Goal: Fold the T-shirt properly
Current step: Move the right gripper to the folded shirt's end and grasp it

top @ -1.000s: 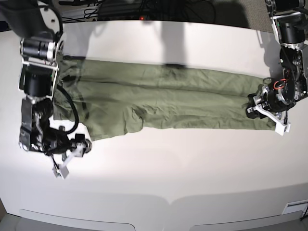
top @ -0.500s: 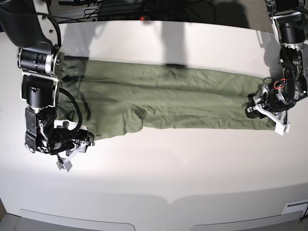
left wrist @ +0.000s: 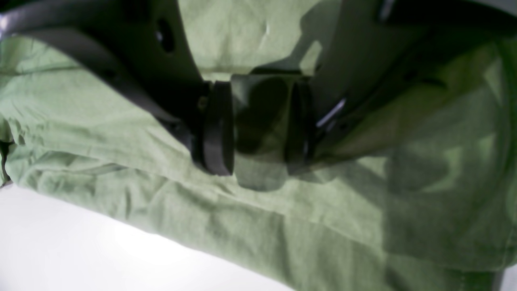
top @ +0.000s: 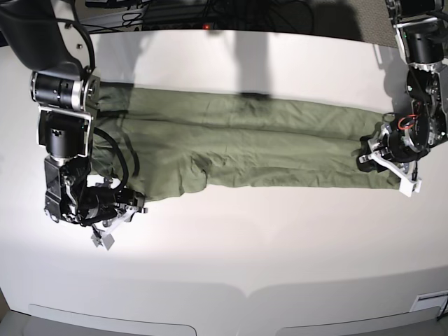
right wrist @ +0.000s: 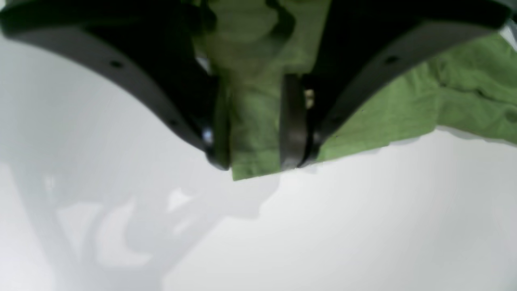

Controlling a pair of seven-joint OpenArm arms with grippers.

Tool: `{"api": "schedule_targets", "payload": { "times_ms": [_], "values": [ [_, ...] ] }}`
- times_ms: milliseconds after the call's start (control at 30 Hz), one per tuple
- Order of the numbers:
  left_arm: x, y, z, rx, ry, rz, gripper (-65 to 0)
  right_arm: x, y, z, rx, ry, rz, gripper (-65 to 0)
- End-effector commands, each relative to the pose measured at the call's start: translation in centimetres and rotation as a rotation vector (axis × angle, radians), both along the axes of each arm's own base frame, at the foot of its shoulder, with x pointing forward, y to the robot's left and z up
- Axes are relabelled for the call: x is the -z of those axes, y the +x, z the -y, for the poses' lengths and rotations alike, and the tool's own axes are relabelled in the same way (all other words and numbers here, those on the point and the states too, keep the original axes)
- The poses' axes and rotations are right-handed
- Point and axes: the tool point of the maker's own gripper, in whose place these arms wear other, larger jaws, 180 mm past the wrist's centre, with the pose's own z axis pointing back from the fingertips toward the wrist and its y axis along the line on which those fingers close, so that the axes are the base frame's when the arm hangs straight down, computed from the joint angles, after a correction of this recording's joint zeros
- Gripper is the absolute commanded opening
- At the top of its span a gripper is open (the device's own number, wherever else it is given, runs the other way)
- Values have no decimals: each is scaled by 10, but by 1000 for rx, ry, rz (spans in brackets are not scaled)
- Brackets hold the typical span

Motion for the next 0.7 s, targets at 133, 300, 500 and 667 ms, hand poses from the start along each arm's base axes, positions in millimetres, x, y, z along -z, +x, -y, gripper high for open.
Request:
{"api": "schedule_targets", "payload": {
  "times_ms": [133, 300, 500, 667],
  "values": [
    [5, -8, -1, 20, 21, -49, -430, -11, 5, 5, -15, -14, -10, -576],
    [5, -8, -1, 21, 21, -49, -430, -13, 6, 5, -20, -15, -5, -650],
    [5, -8, -1, 21, 21, -49, -430, -32, 11, -15, -108, 74, 51, -650],
    [5, -8, -1, 21, 21, -49, -430, -52, 22, -13, -129, 41, 110, -650]
  ]
}}
